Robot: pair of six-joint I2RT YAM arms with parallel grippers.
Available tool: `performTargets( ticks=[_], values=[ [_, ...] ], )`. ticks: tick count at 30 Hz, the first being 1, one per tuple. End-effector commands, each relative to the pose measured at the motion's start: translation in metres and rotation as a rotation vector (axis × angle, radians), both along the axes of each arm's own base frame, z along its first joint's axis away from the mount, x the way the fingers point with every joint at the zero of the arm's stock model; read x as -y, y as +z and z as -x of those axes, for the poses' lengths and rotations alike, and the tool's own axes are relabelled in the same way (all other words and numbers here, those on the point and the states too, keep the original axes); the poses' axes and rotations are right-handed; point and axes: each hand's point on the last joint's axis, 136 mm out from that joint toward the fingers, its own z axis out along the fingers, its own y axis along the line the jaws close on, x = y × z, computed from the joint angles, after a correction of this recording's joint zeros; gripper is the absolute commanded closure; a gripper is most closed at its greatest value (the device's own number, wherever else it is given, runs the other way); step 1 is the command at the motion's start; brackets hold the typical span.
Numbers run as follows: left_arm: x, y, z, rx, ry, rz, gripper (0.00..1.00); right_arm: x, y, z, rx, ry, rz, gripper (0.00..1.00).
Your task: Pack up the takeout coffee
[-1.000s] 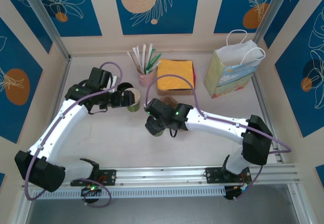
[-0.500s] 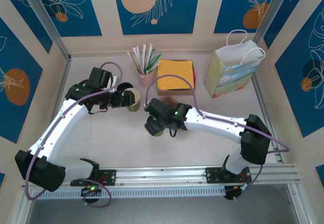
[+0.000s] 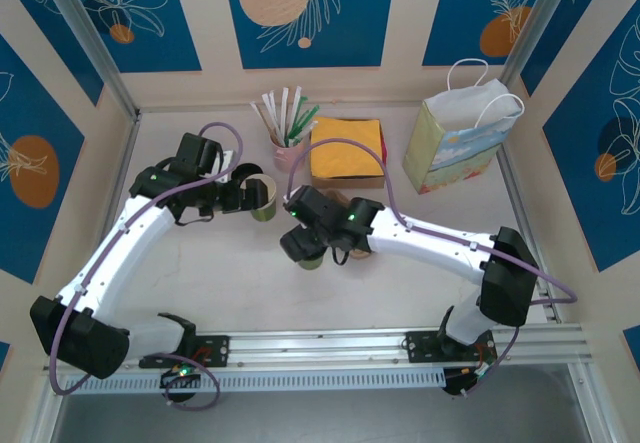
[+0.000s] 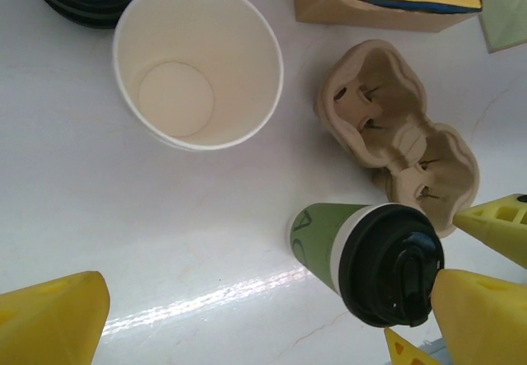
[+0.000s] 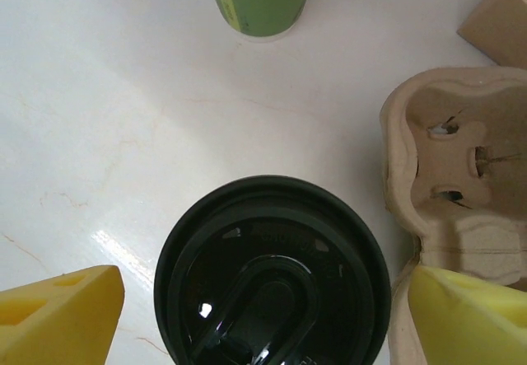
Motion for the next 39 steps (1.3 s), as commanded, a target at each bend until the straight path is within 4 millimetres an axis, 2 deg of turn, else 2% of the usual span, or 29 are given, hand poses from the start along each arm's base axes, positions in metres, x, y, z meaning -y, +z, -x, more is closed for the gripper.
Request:
performTargets(
  ticks=[1, 6, 12, 14, 16, 19, 22, 27, 39],
  values=[
    [0.017, -0.003, 0.009, -0.027, -0.029, 0.077, 0.00, 0.005, 0.029, 0.000, -0.030, -0.043, -0.124, 0.13],
    [0.039, -0.011, 0.016, -0.052, -0.060, 0.145, 0.05, 0.020, 0.034, -0.002, -0.117, -0.104, -0.225, 0.18],
    [0.063, -0.026, 0.032, -0.090, -0.121, 0.151, 0.19, 0.037, 0.031, 0.002, -0.248, -0.164, -0.327, 0.26],
    [0.067, -0.035, 0.038, -0.114, -0.131, 0.142, 0.23, 0.039, 0.029, 0.005, -0.286, -0.163, -0.356, 0.37],
    [0.071, -0.045, 0.043, -0.136, -0.138, 0.132, 0.27, 0.043, 0.023, 0.007, -0.330, -0.178, -0.374, 0.42],
    [0.075, -0.055, 0.048, -0.157, -0.145, 0.123, 0.31, 0.048, 0.016, 0.009, -0.356, -0.196, -0.382, 0.42],
    [0.082, -0.063, 0.052, -0.173, -0.157, 0.118, 0.40, 0.050, 0.010, 0.010, -0.375, -0.205, -0.385, 0.42],
    [0.090, -0.075, 0.055, -0.198, -0.178, 0.098, 0.45, 0.046, 0.005, 0.008, -0.409, -0.203, -0.396, 0.42],
    [0.094, -0.082, 0.049, -0.203, -0.186, 0.086, 0.58, 0.038, -0.004, -0.003, -0.460, -0.211, -0.386, 0.47]
  ],
)
